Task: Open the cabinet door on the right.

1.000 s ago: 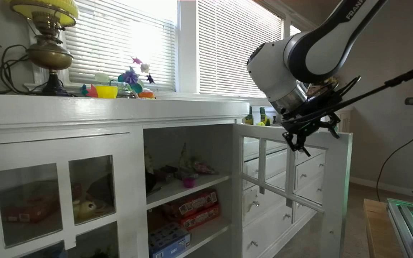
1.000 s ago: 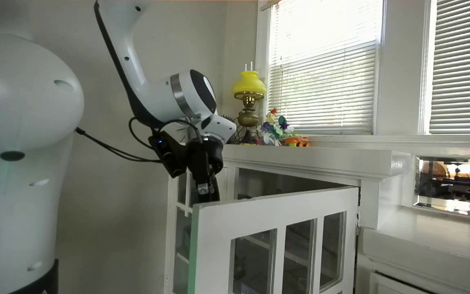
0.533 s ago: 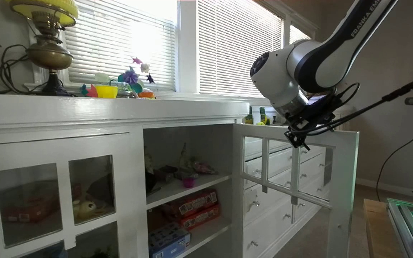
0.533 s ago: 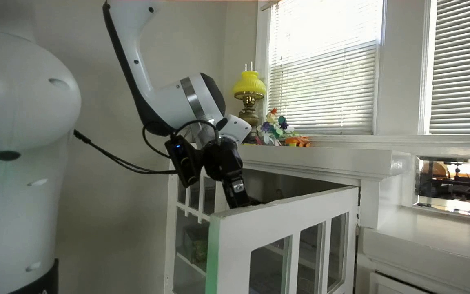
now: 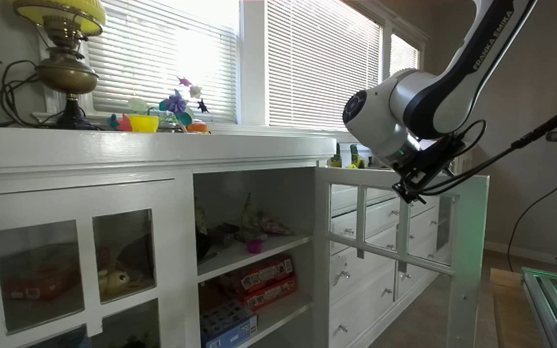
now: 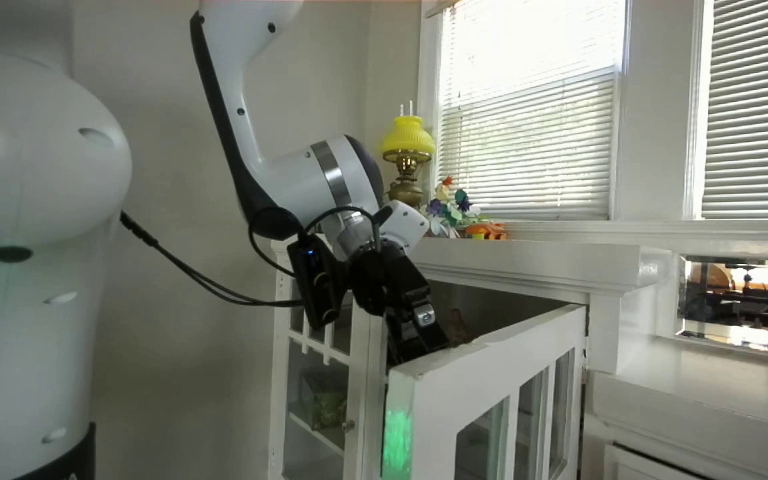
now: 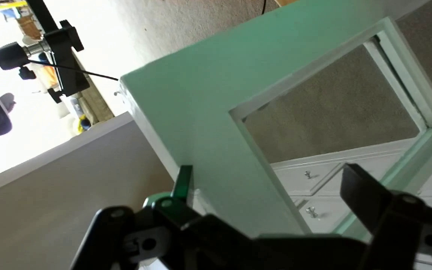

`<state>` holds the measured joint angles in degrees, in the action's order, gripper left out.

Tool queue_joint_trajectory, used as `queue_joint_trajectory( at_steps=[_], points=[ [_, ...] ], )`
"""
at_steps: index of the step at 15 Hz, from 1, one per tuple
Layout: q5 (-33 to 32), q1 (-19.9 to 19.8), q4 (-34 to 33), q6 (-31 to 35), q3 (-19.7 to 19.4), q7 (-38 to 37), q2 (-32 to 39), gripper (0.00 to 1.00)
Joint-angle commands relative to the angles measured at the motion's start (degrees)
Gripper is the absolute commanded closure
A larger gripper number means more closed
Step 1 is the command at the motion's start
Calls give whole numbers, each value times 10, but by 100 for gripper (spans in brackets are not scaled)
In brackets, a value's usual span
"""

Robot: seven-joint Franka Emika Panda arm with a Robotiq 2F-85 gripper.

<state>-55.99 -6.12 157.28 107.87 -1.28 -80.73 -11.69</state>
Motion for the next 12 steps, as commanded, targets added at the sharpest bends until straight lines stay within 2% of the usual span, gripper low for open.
queue_joint_trajectory(
  at_steps=[1,12],
  points=[
    [-55,-13,-1,6,-25,-8,33,0],
    [-262,-93,-1,10,-142,-15,77,0]
  ],
)
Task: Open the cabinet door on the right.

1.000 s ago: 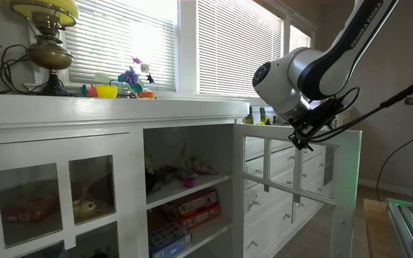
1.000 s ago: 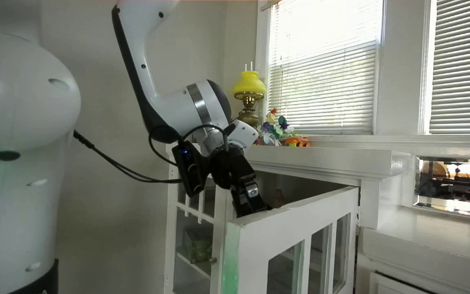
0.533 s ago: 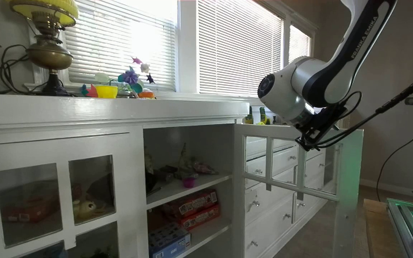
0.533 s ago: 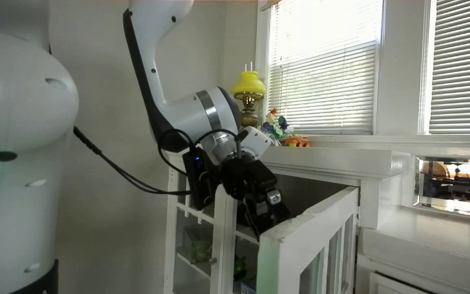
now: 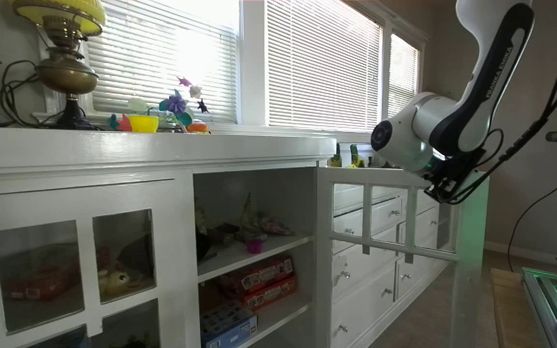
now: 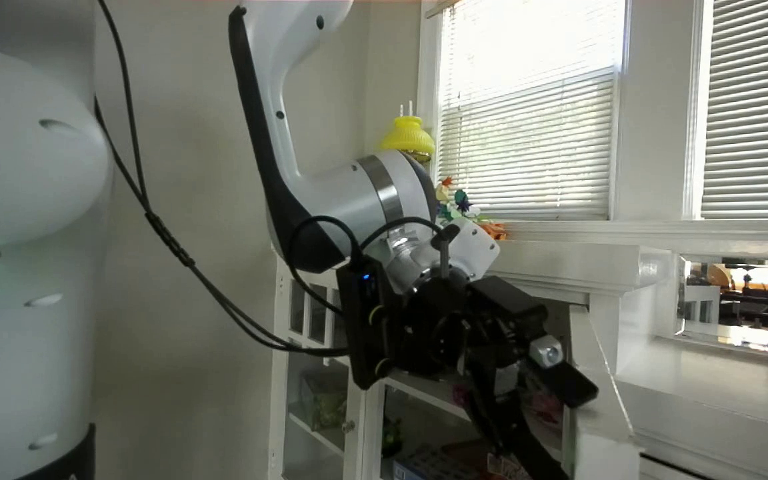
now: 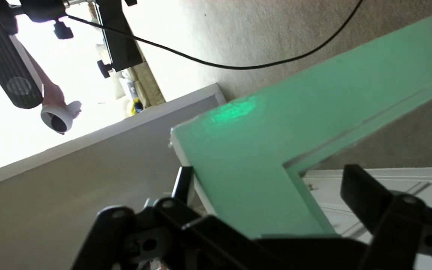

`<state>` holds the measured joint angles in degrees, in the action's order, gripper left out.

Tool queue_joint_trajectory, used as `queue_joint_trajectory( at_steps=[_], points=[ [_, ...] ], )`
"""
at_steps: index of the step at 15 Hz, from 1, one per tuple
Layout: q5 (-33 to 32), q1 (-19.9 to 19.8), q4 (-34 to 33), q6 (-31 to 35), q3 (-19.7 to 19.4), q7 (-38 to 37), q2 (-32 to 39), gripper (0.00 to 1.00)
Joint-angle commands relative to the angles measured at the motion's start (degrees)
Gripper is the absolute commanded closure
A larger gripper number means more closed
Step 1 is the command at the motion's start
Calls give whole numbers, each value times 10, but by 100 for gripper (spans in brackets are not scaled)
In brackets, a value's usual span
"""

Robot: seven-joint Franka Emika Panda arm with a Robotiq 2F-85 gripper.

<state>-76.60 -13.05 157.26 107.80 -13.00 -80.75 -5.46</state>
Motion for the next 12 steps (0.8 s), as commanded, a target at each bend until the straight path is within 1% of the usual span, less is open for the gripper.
queue_joint_trajectory(
  at_steps=[1,3,4,5,7,9,10,12],
  points=[
    [-62,-27,0,18,-31,-13,13,0],
    [-51,-21,-2,44,-31,-15,6,0],
    [-31,-11,17,50,-22,-15,-21,0],
    [-7,-1,-1,60,-14,-12,-12,0],
    [34,23,-1,58,8,1,-40,0],
    [70,50,20,48,37,13,-95,0],
    [97,67,8,51,53,24,-109,0],
    [131,97,7,62,79,29,-141,0]
  ],
)
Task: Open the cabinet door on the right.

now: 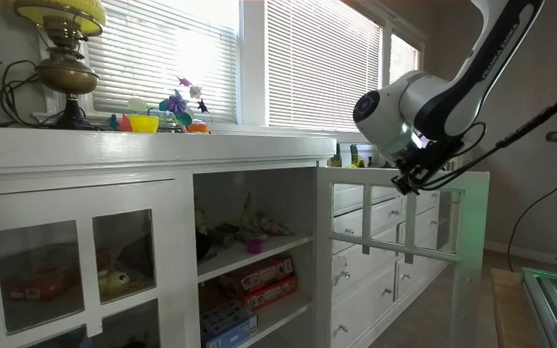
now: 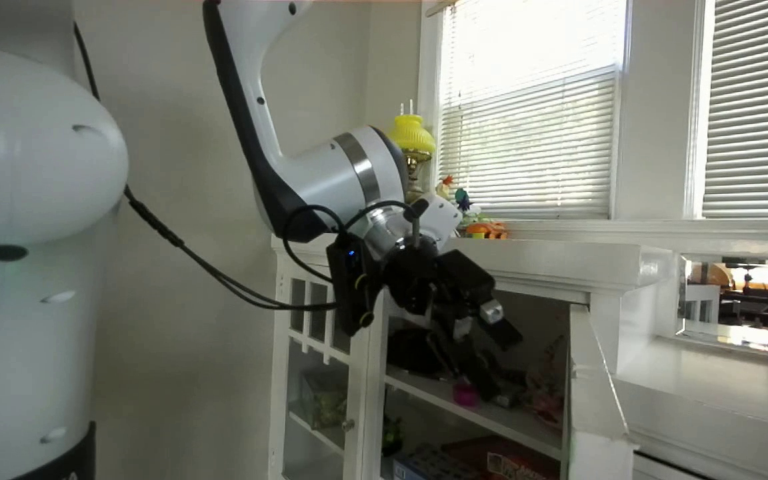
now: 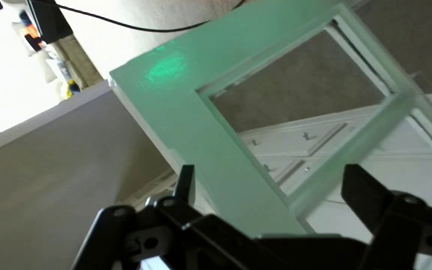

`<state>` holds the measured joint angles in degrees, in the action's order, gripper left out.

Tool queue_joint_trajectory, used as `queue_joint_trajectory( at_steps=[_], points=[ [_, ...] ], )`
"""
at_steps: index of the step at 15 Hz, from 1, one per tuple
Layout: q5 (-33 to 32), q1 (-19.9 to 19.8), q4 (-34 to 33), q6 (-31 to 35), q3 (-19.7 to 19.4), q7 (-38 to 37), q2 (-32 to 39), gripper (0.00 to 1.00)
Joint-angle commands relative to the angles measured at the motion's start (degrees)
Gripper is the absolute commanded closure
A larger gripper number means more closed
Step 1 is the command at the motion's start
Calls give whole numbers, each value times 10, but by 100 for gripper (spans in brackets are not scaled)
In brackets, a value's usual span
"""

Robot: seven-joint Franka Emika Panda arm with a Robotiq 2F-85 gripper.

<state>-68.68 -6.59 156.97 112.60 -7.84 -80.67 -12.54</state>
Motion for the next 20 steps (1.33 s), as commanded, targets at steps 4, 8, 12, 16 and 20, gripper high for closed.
queue_joint_trajectory(
  at_steps=[4,8,12,16,20],
  points=[
    [109,84,-19,74,67,16,-95,0],
    [145,113,-62,158,97,8,-96,0],
    [174,123,-102,263,115,15,-91,0],
    [232,128,-122,379,122,38,-92,0],
    [341,176,-127,482,85,98,-87,0]
  ],
)
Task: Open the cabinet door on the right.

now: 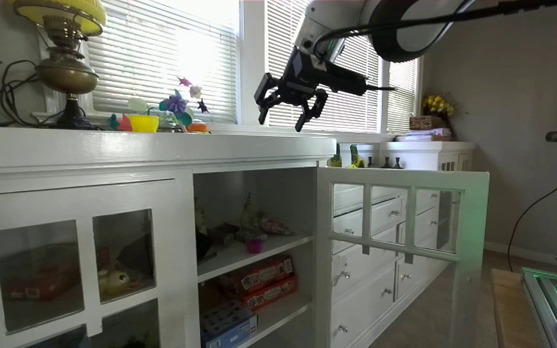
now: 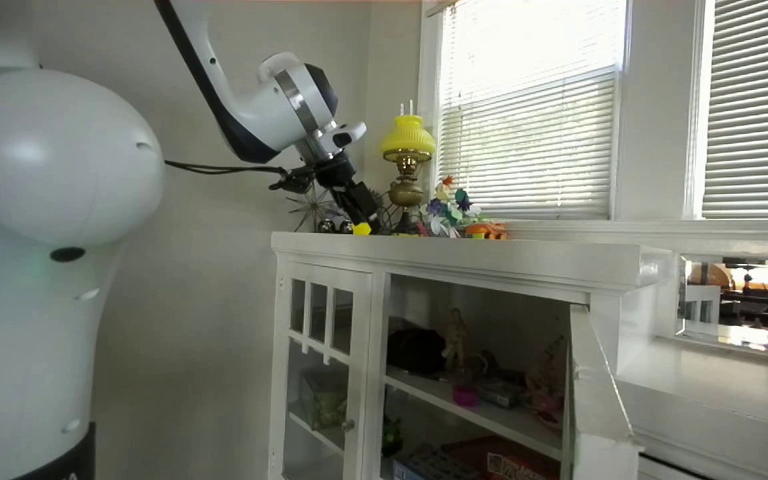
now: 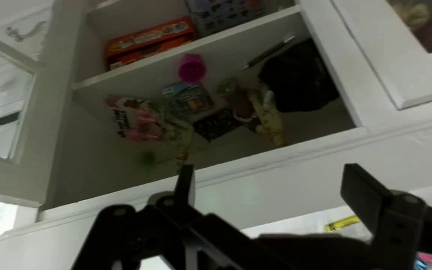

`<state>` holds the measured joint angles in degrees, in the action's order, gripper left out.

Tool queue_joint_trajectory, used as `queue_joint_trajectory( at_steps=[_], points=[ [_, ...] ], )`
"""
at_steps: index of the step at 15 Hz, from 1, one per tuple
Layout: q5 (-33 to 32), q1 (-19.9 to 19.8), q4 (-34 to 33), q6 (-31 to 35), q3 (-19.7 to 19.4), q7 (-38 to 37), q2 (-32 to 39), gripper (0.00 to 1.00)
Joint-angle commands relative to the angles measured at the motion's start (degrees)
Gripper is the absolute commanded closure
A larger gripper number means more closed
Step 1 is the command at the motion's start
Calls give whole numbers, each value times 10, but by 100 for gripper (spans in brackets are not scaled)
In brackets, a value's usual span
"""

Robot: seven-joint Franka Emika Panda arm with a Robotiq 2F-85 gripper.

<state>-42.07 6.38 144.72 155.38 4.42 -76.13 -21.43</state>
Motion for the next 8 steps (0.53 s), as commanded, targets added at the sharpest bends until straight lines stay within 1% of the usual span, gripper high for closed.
queue_joint_trajectory(
  at_steps=[1,2,3,4,5,6,8],
  points=[
    [114,66,-2,75,-52,82,4,0],
    [171,62,4,99,-41,123,4,0],
    [198,123,5,105,-91,147,5,0],
    [244,155,9,114,-112,185,3,0],
    [288,198,13,117,-141,223,-1,0],
    [334,248,14,110,-176,264,-8,0],
    [422,335,17,91,-238,346,-29,0]
  ],
)
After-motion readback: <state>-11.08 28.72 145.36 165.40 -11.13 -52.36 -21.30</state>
